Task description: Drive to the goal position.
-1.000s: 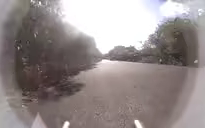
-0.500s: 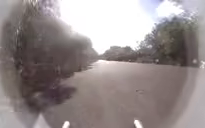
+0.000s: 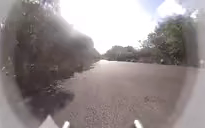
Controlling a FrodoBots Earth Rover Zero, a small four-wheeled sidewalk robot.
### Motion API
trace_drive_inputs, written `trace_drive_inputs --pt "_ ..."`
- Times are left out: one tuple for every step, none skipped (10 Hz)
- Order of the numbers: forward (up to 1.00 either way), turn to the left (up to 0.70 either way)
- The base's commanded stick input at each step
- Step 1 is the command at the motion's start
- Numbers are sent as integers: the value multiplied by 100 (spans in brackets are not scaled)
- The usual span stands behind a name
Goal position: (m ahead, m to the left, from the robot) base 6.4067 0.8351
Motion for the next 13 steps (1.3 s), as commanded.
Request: trace_drive_inputs --pt "70 -2" --pt "70 0" --pt "70 0" --pt "70 0" --pt "70 0" --pt "70 0" --pt "70 0" --pt "70 0" --pt "70 0" --pt "70 0" --pt "70 0" --pt "70 0" --pt "70 0"
